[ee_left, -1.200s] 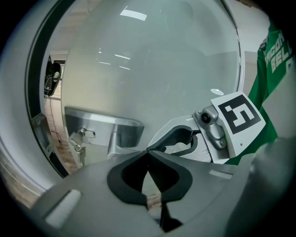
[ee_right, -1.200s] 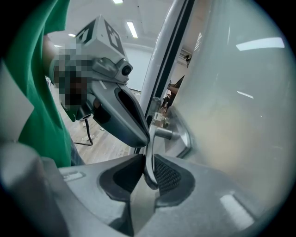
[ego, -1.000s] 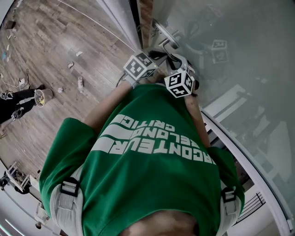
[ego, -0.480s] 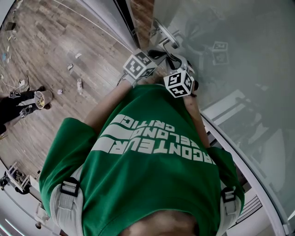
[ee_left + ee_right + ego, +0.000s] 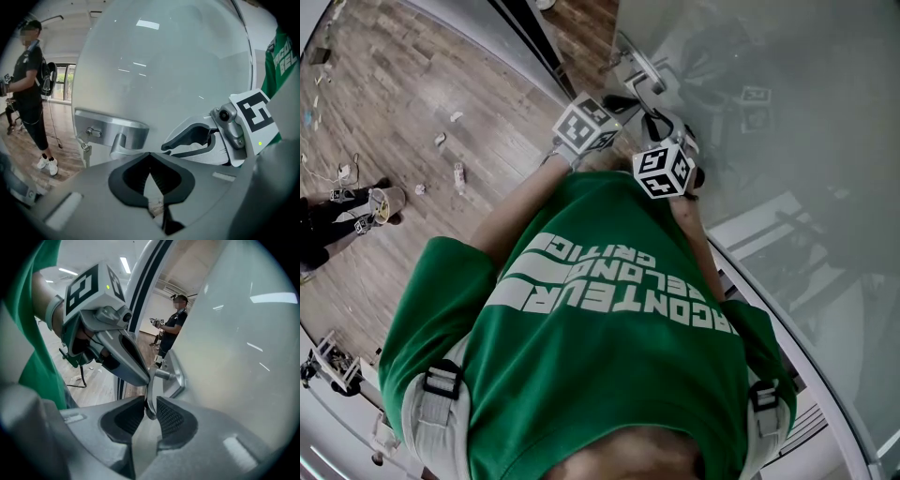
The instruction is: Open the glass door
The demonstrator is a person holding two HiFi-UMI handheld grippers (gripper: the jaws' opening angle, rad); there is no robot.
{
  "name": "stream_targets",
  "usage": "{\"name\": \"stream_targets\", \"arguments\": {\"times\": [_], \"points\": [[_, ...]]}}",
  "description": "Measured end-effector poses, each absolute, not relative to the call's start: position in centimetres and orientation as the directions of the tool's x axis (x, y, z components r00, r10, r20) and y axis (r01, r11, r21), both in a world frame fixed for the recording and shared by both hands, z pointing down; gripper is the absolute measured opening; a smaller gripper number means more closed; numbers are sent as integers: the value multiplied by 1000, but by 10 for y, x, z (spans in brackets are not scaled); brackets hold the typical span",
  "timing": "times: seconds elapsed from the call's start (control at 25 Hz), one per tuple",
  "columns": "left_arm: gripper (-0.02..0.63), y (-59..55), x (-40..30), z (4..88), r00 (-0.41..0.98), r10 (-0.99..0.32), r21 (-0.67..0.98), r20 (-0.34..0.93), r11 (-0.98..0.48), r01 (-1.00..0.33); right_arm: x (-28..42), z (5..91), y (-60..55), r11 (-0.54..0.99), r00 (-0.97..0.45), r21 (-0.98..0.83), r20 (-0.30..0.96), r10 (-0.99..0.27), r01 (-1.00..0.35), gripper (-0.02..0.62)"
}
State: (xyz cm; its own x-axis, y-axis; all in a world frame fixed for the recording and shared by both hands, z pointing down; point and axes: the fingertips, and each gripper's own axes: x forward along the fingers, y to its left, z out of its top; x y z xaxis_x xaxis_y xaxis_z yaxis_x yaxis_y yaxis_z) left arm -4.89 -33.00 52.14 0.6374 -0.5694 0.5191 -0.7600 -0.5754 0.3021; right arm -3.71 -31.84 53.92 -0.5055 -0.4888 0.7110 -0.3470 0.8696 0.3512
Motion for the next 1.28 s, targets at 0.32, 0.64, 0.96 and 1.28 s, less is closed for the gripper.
{"name": "stream_targets", "arguments": {"times": [0.32,0.64,0.96,1.28], "points": [[14,-339,-21,521,644,-531,271,550,-616,-739,-11,539,-347,826,-428,363,724,-541,-431,74],[14,-346,-18,519,623,-559,270,547,-587,-763,3,534,-382,791,-415,304,721,-555,-530,75],[13,-347,-12,515,599,-583,296,549,-535,-791,26,531,-417,778,-460,187,716,-526,-600,72],[14,-346,3,530,599,-603,301,527,-527,-795,42,547,-445,762,-459,178,706,-540,-623,67]]}}
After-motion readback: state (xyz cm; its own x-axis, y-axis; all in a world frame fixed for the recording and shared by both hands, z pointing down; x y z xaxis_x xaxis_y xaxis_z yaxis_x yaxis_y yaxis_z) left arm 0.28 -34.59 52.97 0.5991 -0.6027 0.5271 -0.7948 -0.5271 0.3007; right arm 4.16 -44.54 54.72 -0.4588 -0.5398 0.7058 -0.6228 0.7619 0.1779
